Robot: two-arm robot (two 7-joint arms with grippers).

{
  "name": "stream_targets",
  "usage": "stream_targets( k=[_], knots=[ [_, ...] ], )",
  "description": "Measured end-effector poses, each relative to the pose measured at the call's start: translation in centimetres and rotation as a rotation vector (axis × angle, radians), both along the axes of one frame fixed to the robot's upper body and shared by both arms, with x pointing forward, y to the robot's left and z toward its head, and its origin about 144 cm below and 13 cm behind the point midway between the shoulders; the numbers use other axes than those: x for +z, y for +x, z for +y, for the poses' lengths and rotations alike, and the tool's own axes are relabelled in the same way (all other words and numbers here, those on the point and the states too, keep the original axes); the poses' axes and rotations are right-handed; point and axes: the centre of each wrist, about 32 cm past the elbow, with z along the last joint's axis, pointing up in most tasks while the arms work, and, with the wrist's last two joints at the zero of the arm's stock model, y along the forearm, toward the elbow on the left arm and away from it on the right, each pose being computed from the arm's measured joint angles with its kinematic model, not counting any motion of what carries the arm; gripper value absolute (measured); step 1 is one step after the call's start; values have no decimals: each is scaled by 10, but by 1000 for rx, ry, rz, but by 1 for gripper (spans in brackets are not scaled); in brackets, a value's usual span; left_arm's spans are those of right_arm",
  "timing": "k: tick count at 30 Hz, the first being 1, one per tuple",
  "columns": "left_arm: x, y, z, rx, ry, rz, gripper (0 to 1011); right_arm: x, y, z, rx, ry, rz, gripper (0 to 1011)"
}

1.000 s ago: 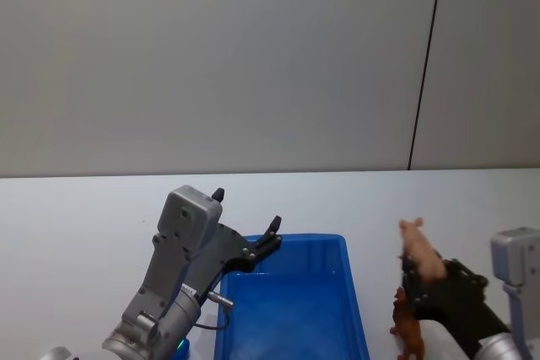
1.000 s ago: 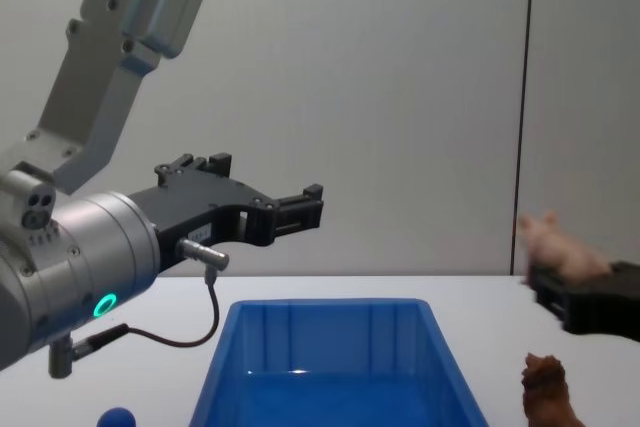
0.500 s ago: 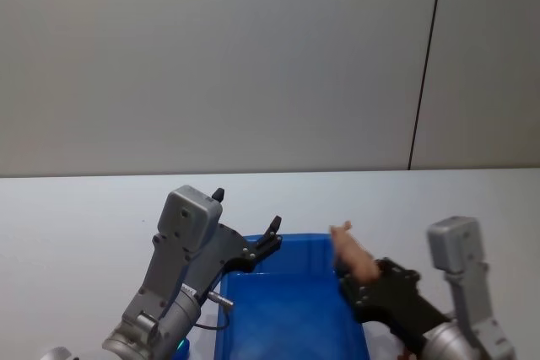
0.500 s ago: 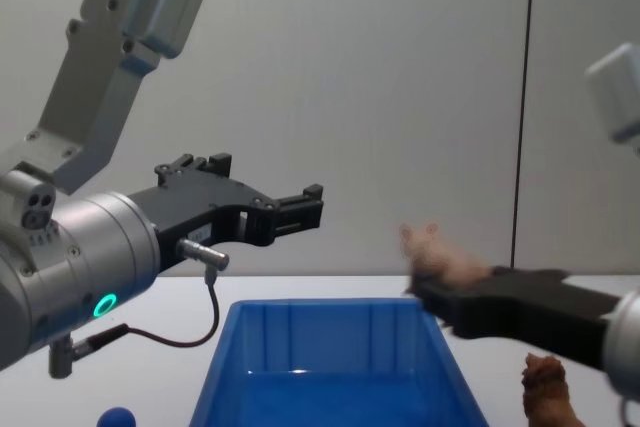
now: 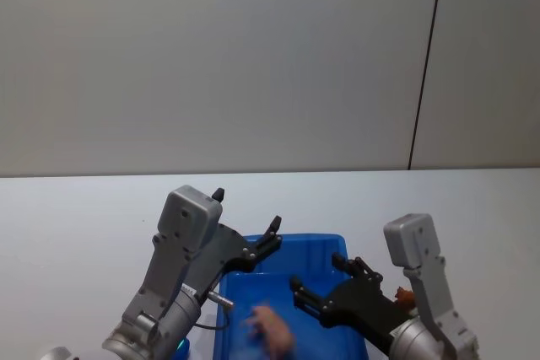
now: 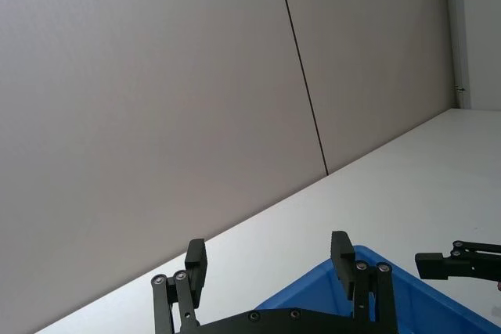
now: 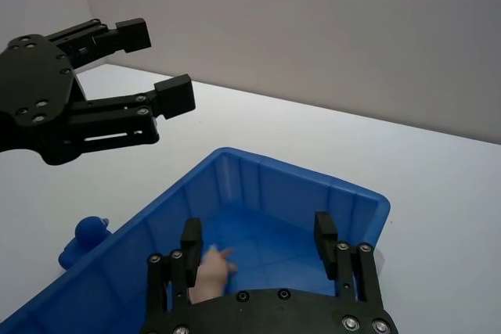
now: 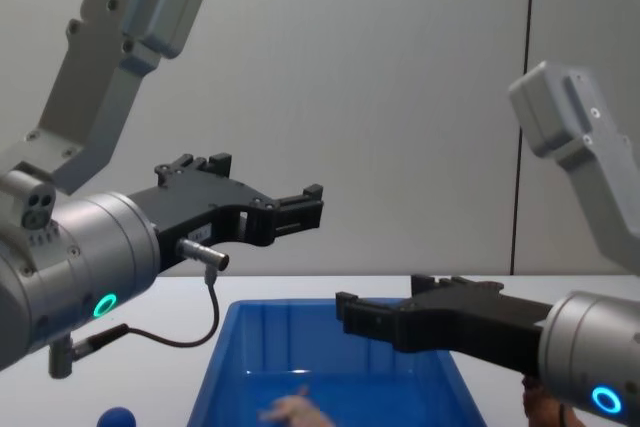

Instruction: Pick up the two dolls from the table and place them into the box.

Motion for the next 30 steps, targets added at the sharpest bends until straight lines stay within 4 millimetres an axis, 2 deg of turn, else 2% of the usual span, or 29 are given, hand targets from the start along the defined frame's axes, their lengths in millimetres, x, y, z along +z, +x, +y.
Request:
stream_targets(
  k=[2,4,7,15,30],
  knots=[
    [0,0,0,0,0,0,1001,0,1,0,-10,-4,2,876],
    [0,0,0,0,0,0,1001,0,1,0,-23,-9,2,956],
    [0,0,0,0,0,0,1001,-1,1,0,-37,-13,2,1001],
    [0,0,0,0,0,0,1001,0,-4,-6,-106,-30,-7,1001],
    [0,0,0,0,0,0,1001,0,-27,-21,-265,-67,-10,1001]
  ],
)
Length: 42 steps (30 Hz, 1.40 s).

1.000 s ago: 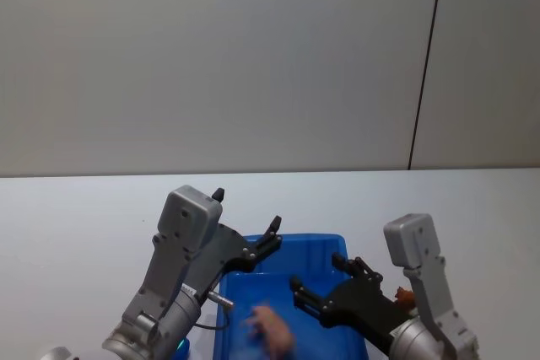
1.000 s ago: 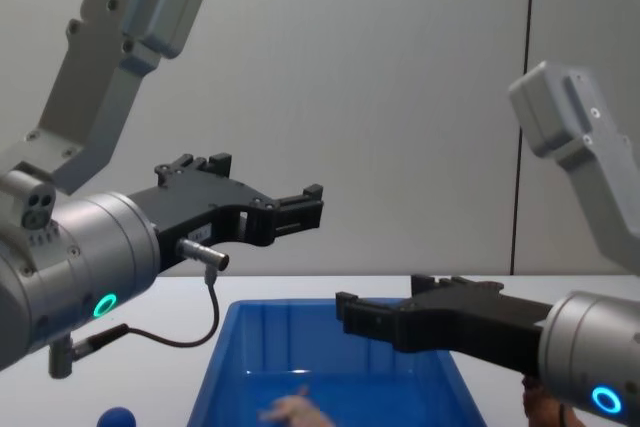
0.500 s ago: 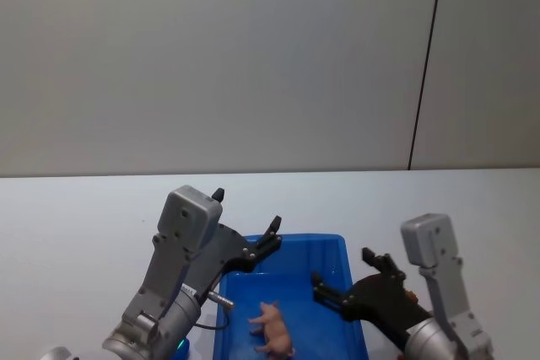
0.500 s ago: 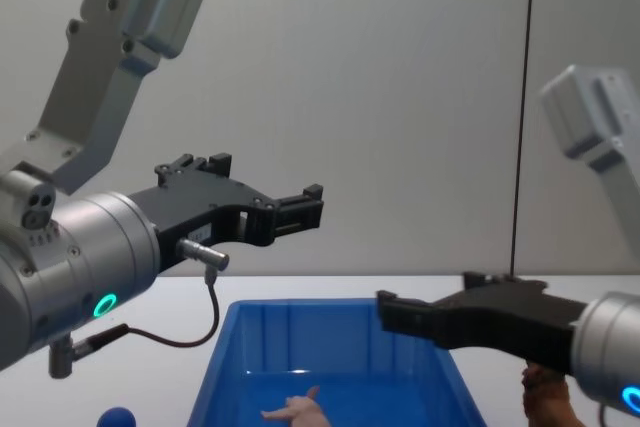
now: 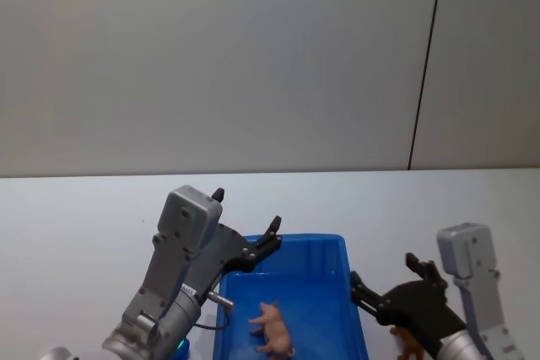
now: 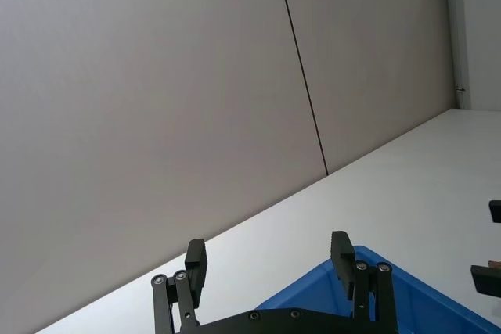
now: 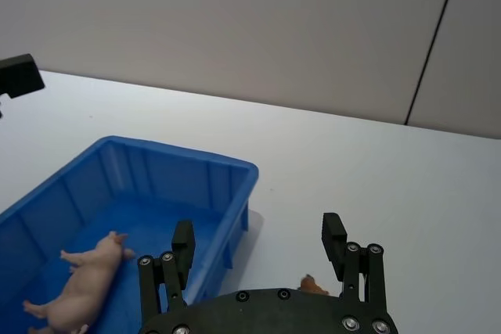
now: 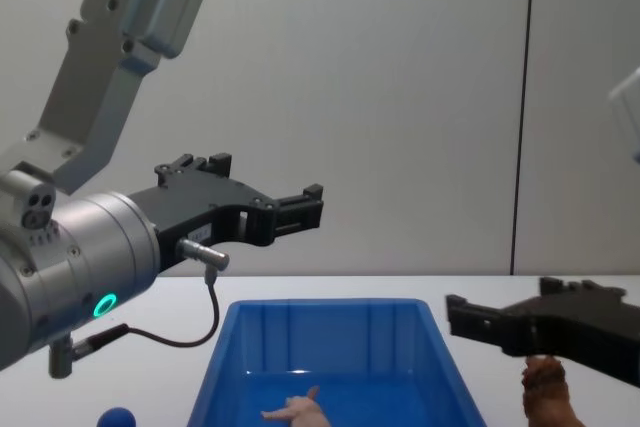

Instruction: Pick up the two dolls from the table and place them into the box.

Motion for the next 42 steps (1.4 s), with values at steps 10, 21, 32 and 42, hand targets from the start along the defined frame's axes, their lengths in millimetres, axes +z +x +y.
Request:
stream_targets(
  k=[10,21,32,42],
  knots=[
    [0,0,0,0,0,0,1001,-5,-12,-7,-66,-18,28,1001],
    [0,0,0,0,0,0,1001,-16,-20,-10,-107,-27,85,1001],
    [0,0,0,0,0,0,1001,-28,-25,-10,-122,-28,149,1001],
    [0,0,0,0,0,0,1001,-36,-28,-7,-108,-18,198,754]
  ],
)
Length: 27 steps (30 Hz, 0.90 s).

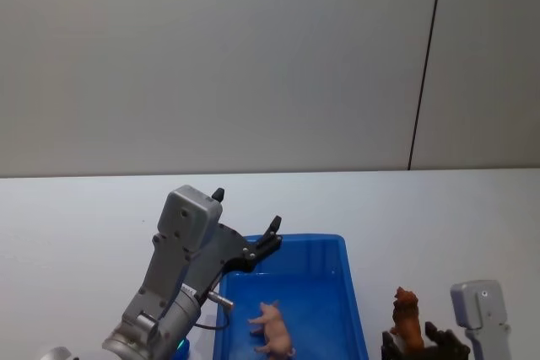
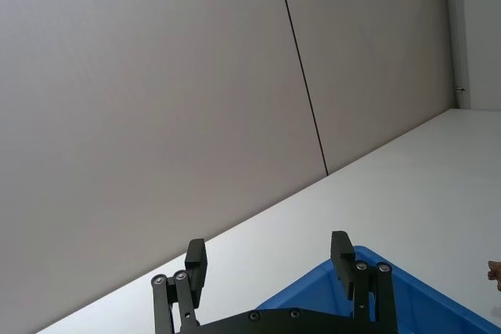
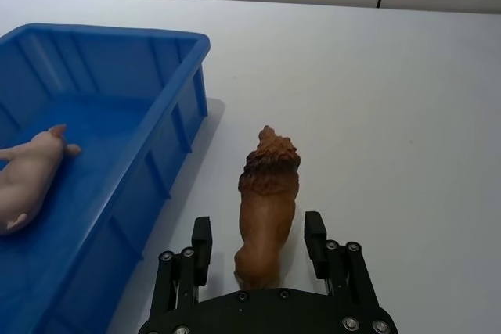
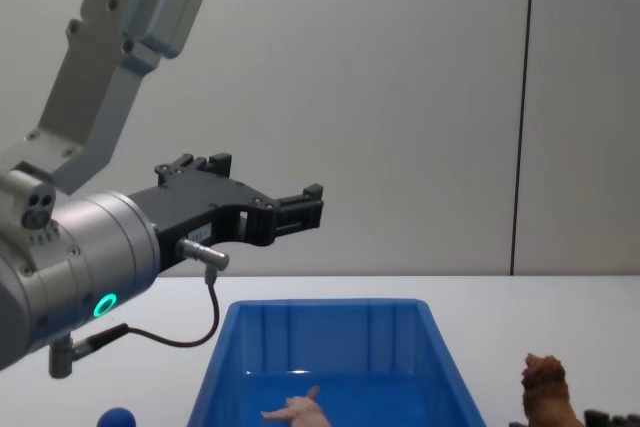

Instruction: Pick up the two dolls from the table and place them into the box.

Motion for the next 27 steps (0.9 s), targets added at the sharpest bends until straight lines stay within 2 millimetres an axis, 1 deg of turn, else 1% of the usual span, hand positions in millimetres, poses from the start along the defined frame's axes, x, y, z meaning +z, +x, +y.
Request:
stream_targets(
  k=[1,2,3,4,7,8,9,14,16,27],
  knots=[
    [0,0,0,0,0,0,1001,0,0,0,1,1,3,728],
    [0,0,0,0,0,0,1001,-1,0,1,2,2,5,674],
    [0,0,0,0,0,0,1001,-1,-1,1,4,4,9,648],
    [0,0,0,0,0,0,1001,-1,-1,1,5,4,10,648],
    [0,0,0,0,0,0,1001,-2,-2,2,6,7,16,559],
    [0,0,0,0,0,0,1001,-2,-2,2,6,7,16,510],
    [0,0,0,0,0,0,1001,-3,-2,2,7,7,17,491],
    [0,0,0,0,0,0,1001,-2,-3,2,6,5,11,318],
    [0,0,0,0,0,0,1001,-1,-4,2,4,0,1,305],
    [0,0,0,0,0,0,1001,10,-5,1,-7,-19,-96,305]
  ],
)
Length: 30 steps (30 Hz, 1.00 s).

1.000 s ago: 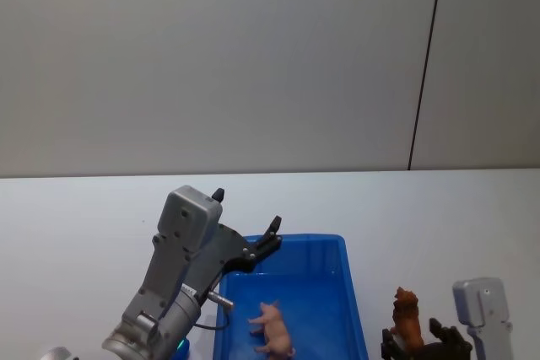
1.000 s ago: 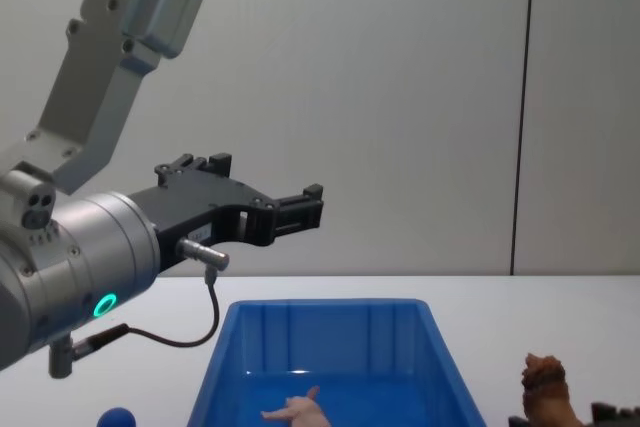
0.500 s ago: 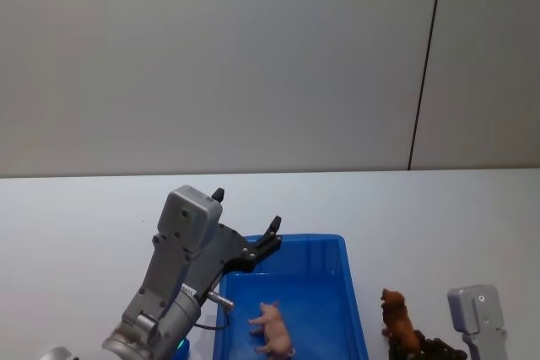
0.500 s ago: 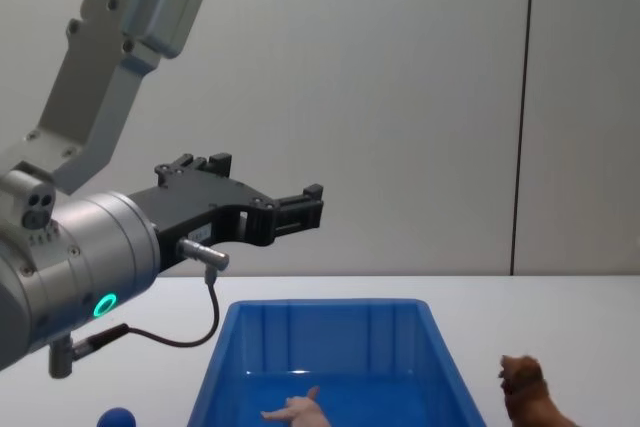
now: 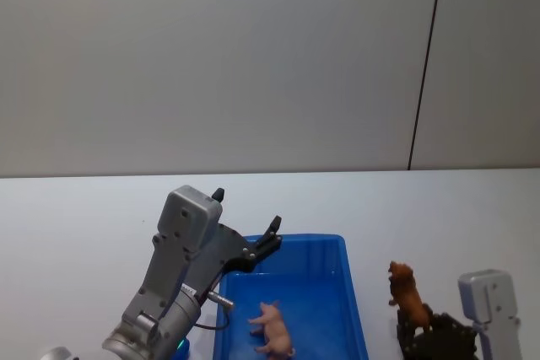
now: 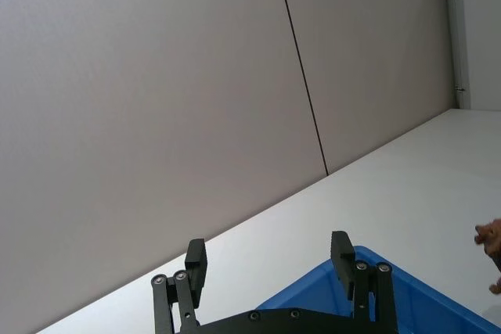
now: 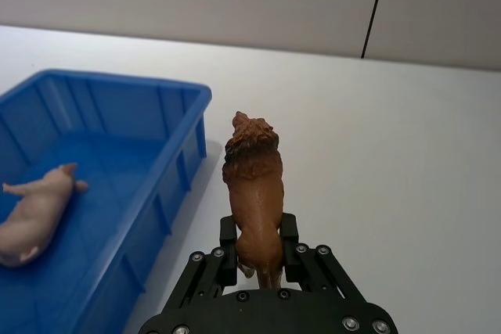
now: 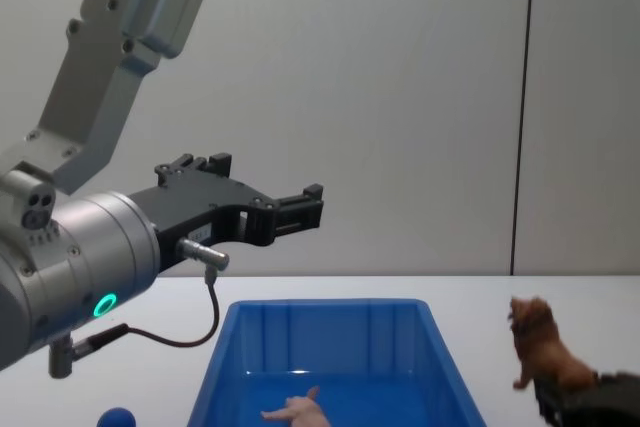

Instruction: Pick up the two dolls from the table and place them into the box.

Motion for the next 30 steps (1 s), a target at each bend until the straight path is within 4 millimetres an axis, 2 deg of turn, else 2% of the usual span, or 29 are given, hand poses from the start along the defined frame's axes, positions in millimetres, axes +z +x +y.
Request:
stream_targets(
  k=[12,25,28,29,30],
  knots=[
    [0,0,0,0,0,0,1001,17,8,-3,74,11,-127,305],
    [0,0,0,0,0,0,1001,31,30,4,232,46,-197,310],
    [0,0,0,0,0,0,1001,33,37,8,263,54,-198,413],
    [0,0,0,0,0,0,1001,33,41,9,275,58,-198,413],
    [0,0,0,0,0,0,1001,33,42,10,282,60,-197,474]
  ],
)
